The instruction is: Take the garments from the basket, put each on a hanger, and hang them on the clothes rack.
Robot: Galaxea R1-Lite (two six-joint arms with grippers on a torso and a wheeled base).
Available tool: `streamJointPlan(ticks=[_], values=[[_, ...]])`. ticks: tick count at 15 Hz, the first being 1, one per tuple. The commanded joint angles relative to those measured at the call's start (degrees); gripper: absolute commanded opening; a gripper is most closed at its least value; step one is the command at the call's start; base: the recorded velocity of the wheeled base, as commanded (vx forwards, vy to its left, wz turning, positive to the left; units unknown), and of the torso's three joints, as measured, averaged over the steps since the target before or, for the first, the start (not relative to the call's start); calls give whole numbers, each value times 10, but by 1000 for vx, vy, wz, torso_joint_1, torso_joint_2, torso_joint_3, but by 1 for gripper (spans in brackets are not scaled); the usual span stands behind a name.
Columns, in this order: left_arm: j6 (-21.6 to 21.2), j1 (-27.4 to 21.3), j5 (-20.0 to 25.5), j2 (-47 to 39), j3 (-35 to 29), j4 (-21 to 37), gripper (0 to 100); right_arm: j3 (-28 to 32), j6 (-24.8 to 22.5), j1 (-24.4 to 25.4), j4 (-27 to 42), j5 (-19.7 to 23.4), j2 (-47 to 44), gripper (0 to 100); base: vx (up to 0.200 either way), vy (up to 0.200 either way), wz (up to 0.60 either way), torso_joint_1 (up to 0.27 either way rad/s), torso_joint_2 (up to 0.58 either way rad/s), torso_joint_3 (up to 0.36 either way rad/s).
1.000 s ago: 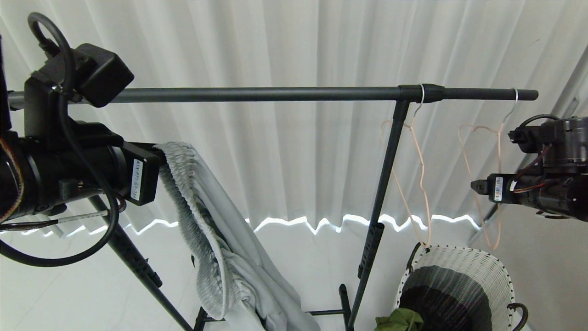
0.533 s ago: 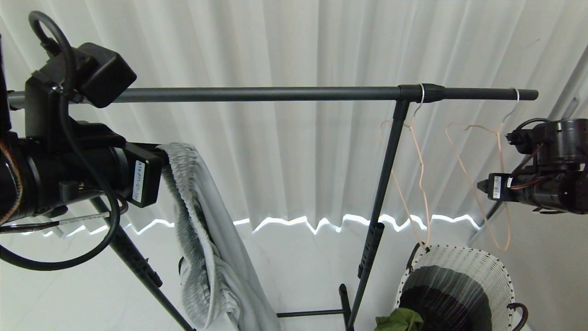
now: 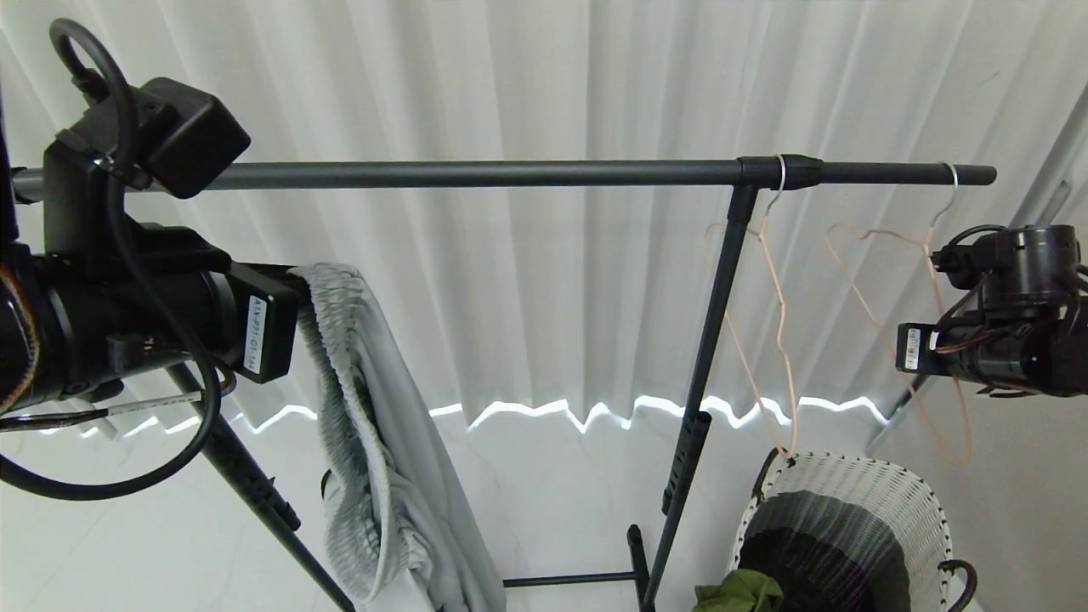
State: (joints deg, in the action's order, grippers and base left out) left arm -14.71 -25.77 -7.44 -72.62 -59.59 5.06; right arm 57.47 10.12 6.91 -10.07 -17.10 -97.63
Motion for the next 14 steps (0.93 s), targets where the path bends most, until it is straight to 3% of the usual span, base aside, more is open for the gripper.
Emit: streamJointPlan(ticks=[1, 8, 10, 14], values=[[0, 0, 0, -1, 0, 0, 0, 1, 1, 1, -1, 0, 11, 0, 0, 0, 0, 0, 0, 0], [-1, 1, 0, 23, 26, 0, 0, -8, 32, 28, 2, 1, 102, 0, 0, 0, 0, 0, 0, 0], [-1, 1, 0, 34, 40, 0, 0, -38, 32, 47, 10, 0, 136, 0, 0, 0, 0, 0, 0, 0], [-1, 2, 0, 35, 40, 0, 0, -88, 32, 65, 18, 0, 181, 0, -200, 0, 0, 6, 5, 2]])
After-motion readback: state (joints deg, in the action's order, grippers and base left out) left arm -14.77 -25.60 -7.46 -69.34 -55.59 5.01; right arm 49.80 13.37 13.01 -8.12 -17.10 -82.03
